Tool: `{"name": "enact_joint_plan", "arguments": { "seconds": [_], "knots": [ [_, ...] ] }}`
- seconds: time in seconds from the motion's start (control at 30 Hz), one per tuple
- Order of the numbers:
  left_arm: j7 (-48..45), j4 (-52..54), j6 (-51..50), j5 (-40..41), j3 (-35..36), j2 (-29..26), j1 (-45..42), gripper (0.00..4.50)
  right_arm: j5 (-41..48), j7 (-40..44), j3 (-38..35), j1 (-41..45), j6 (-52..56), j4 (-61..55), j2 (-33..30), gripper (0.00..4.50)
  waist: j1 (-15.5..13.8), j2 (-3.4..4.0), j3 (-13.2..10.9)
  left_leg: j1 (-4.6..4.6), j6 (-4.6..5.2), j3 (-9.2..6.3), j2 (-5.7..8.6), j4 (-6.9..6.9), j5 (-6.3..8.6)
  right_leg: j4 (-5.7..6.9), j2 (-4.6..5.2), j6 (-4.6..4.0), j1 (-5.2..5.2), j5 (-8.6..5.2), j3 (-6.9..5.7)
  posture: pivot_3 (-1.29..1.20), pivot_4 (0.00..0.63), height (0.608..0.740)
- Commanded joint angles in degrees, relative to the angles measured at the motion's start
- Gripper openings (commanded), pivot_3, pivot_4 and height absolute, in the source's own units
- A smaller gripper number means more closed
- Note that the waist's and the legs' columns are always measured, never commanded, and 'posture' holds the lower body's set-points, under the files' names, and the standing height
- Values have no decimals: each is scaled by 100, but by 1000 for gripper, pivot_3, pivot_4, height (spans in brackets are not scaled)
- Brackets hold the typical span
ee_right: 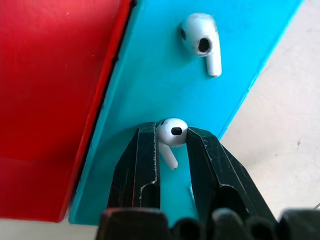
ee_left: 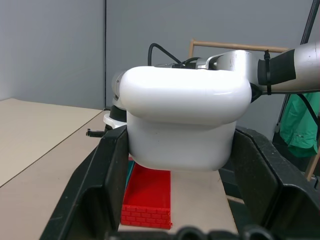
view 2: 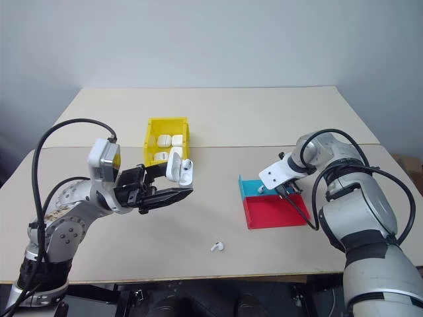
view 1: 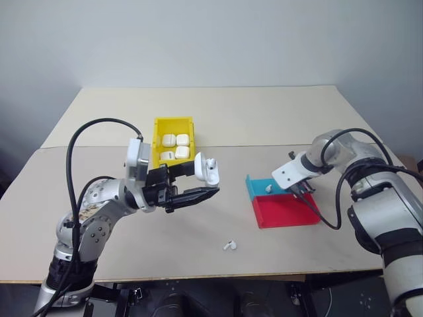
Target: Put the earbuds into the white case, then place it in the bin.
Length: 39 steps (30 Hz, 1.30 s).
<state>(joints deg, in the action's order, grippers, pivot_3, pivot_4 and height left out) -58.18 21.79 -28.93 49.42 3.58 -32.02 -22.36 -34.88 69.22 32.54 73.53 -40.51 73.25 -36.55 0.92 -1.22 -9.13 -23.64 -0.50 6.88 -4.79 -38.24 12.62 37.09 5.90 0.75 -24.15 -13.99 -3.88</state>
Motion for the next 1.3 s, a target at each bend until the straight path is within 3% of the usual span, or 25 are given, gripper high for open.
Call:
{"name": "enact_joint_plan", "arguments": {
  "seconds": [0.03, 0.23, 0.4, 0.53, 0.63, 0.77, 0.9, 1.13, 1.3],
  "knots": [
    [-42, 133, 27, 53, 88, -43, -112, 2773, 674, 498, -604, 124, 466, -52, -2, 612, 2, 2, -1, 0, 0, 0, 0, 0, 0, 0, 0, 0, -2, 0, 0, 0, 150, 740],
    [-178, -75, 45, 14, 46, -31, -288, 2773, 2550, 2040, -2189, 350, 2411, -519, -8, 612, -10, 6, -4, -3, 0, 1, 0, 1, 0, -1, -1, -1, -1, 1, 0, 0, 150, 740],
    [-376, -363, 58, -45, -39, -1, -526, 2773, 4844, 2328, -3306, -351, 5890, -2870, -346, 612, -53, 7, -5, -8, 1, -5, -1, 2, 1, -1, -1, -1, -1, 1, -5, 0, 150, 740],
    [-533, -661, 73, -122, -126, 42, -777, 2773, 6814, 1157, -4542, -1604, 8754, -5803, -253, 612, -138, 7, -5, -14, 9, -9, 1, -4, 5, -4, 2, -1, 1, 1, -13, 0, 150, 740],
    [-617, -896, 62, -193, -193, 106, -981, 2773, 8073, -143, -5375, -2377, 9818, -7527, 285, 612, -155, 8, -4, -13, 27, -9, 1, -5, 16, 2, 2, -1, -2, 1, -11, 0, 150, 740],
    [-787, -1214, 31, -291, -309, 195, -1261, 2773, 9403, -1746, -5839, -3105, 10255, -9157, 1155, 612, -150, 8, -4, -8, 36, -14, -1, 0, 21, 5, -5, -2, 0, 2, -12, 0, 150, 740],
    [-898, -1399, 20, -366, -407, 298, -1468, 2773, 9878, -2717, -5664, -3526, 10111, -9896, 1554, 612, -156, 8, -4, -10, 39, -13, 1, 0, 23, 1, -4, -2, 1, 2, -9, 0, 150, 740],
    [-992, -1563, 86, -522, -444, 485, -1644, 2773, 10221, -3464, -5133, -3692, 9988, -10217, 1576, 612, -148, 8, -4, -12, 47, -14, 2, 0, 28, 1, -5, -2, 0, 1, -8, 0, 150, 740],
    [-989, -1521, 72, -563, -404, 539, -1604, 2773, 10424, -3520, -4836, -3833, 9924, -10345, 1384, 612, -148, 8, -4, -12, 53, -16, 1, 1, 31, -1, -6, -2, 0, 1, -9, 0, 150, 740]
  ]
}}
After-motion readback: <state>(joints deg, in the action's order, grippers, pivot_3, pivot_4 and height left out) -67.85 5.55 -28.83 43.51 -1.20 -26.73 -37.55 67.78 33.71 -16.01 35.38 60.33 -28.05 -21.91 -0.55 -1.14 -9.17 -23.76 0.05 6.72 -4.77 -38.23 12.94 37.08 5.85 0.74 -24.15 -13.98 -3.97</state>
